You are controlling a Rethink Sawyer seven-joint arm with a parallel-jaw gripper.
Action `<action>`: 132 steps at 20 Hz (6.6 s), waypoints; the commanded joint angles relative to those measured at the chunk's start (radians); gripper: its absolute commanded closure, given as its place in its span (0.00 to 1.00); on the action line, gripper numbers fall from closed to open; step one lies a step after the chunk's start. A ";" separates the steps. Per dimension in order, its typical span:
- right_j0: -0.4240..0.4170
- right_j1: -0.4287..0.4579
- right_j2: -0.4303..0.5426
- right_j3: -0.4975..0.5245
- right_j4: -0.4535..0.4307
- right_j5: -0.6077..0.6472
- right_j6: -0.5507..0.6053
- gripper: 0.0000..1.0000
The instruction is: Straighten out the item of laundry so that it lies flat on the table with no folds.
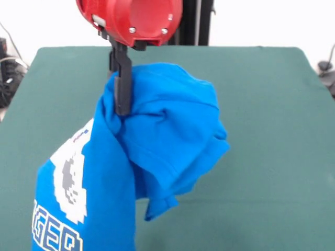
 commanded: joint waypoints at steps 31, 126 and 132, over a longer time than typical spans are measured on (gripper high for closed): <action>-0.097 -0.118 0.247 0.562 -0.004 -0.643 0.057 1.00; -0.126 -0.430 0.150 1.196 -0.033 -0.672 -0.004 1.00; -0.129 -0.474 0.097 1.201 -0.093 -0.649 -0.015 1.00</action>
